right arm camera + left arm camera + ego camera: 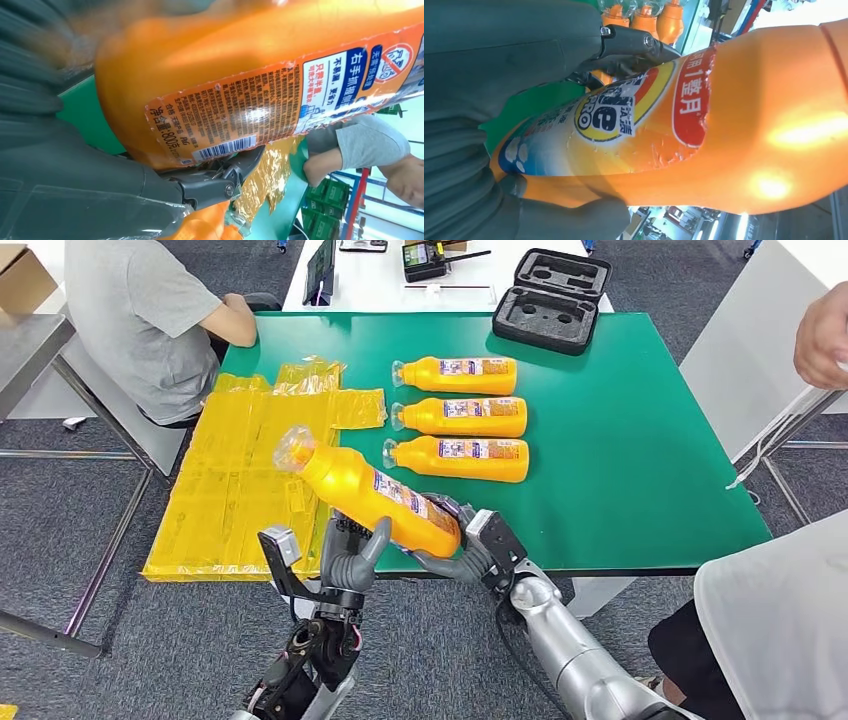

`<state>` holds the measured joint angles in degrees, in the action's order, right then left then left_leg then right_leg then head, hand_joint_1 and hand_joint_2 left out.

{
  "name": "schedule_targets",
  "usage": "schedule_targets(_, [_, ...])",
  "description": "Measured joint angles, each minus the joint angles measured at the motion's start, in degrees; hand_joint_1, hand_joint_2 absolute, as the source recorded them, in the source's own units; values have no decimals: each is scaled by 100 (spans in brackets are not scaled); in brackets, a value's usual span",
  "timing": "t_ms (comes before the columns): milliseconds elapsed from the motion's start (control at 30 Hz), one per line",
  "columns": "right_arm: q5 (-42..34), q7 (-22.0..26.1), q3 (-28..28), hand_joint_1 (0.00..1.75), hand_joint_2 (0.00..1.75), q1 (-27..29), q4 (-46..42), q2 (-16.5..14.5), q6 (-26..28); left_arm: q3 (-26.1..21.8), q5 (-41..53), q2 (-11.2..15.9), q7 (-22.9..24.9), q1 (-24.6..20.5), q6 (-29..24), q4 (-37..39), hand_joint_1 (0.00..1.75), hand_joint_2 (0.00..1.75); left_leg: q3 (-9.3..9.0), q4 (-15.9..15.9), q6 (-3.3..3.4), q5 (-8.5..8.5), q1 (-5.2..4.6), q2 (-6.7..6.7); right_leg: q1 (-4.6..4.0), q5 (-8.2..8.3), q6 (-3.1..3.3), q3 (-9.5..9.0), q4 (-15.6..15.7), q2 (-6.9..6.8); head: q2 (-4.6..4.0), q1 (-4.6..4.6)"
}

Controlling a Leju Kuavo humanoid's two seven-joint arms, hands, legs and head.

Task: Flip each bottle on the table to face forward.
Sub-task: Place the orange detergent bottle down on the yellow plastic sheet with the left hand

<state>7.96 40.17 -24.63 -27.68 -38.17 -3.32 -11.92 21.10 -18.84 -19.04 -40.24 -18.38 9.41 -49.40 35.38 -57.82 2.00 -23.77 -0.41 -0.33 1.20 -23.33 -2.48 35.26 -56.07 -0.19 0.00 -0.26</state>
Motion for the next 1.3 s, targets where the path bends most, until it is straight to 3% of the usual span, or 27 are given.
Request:
schedule_targets(167, [45,2,-23,162,175,0,45,-26,-2,-39,19,0,0,7,25,0,175,175,0,0,0,0,0,0,0,0,0,0,0,0,0,0])
schedule_targets(300, [50,3,-45,143,175,0,62,-28,-11,-48,64,0,-2,10,57,0,175,175,0,0,0,0,0,0,0,0,0,0,0,0,0,-1])
schedule_targets(433, [49,4,-46,80,175,0,70,-31,-21,-91,113,0,-4,22,123,-10,175,175,0,0,0,0,0,0,0,0,0,0,0,0,0,-1])
schedule_targets(667, [40,7,-46,80,175,-14,131,-49,-107,-168,211,0,-4,52,197,-85,175,175,0,0,0,0,0,0,0,0,0,0,0,0,0,-1])
schedule_targets(800, [43,7,-46,0,175,-23,160,-57,-116,-182,224,0,-4,61,200,-90,175,175,0,0,0,0,0,0,0,0,0,0,0,0,0,-1])
schedule_targets(900, [96,7,-46,0,175,-39,222,-58,-77,-187,449,2,2,86,108,-178,175,175,0,0,0,0,0,0,0,0,0,0,0,0,0,0])
schedule_targets(967, [195,4,-48,0,175,-43,269,-60,158,-184,876,16,7,123,-297,-360,175,175,0,0,0,0,0,0,0,0,0,0,0,0,0,0])
schedule_targets(1167, [385,0,-10,0,175,6,317,-27,943,66,2177,234,4,193,-2815,-1172,175,175,0,0,0,0,0,1,0,0,0,0,0,0,0,1])
schedule_targets(1300, [325,0,56,0,175,130,248,-1,961,293,2330,536,4,116,-3615,-1506,175,175,-1,0,-1,1,2,0,-1,0,0,0,-1,0,0,1])
